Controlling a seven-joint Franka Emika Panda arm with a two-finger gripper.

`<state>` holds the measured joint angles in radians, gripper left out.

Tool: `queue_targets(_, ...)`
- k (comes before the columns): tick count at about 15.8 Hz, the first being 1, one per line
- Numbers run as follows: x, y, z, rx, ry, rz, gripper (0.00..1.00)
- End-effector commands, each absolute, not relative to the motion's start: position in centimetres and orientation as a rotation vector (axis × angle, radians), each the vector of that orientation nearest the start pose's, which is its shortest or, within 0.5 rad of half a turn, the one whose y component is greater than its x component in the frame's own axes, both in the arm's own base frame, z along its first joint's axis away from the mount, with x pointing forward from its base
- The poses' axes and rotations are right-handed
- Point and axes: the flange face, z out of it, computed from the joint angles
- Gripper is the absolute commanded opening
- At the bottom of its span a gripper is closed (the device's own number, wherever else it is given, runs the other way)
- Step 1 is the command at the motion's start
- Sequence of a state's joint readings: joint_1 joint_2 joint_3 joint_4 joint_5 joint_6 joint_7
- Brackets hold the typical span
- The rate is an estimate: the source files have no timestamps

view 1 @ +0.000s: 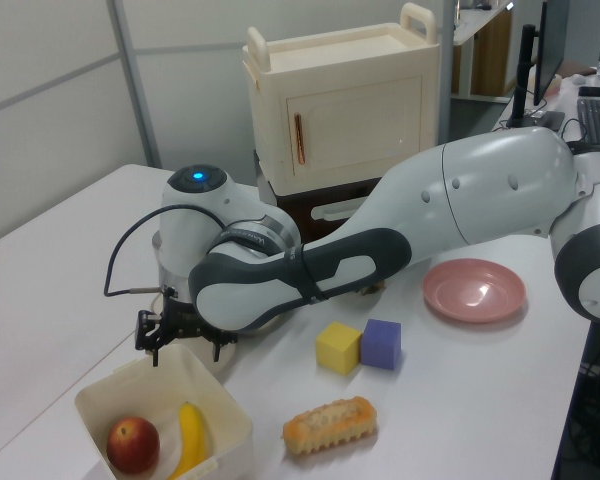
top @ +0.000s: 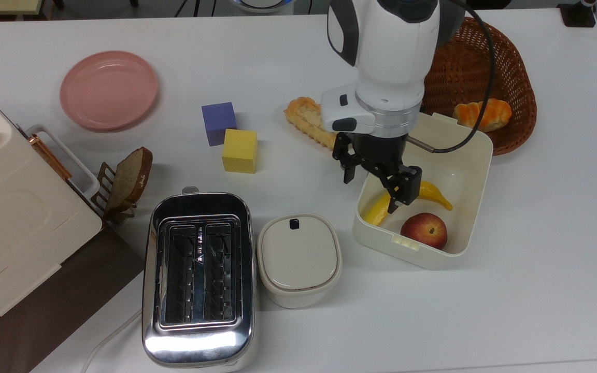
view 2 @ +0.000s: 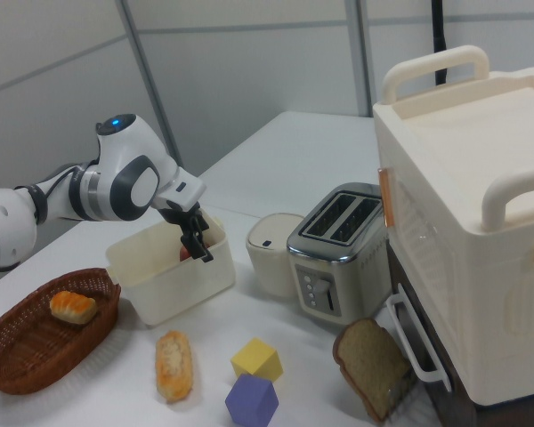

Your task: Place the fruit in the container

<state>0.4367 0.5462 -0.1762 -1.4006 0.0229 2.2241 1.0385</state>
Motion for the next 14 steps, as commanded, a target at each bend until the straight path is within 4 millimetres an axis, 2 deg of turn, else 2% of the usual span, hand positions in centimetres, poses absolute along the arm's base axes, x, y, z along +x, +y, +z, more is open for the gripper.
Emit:
queue_targets(1,70.9,20.4,42.7,-2.808,1.060,-0.460,1.00)
queue_targets(4,70.7,20.8,42.7,-2.849,0.973,-0.461,1.00)
queue_targets(8,70.3,21.1,39.7,-2.966,0.778,-0.413,1.00)
queue_targets(11,70.5,20.4,39.0,-2.972,0.785,-0.399,1.00)
queue_targets(14,71.0,18.5,39.1,-2.934,0.872,-0.394,0.76)
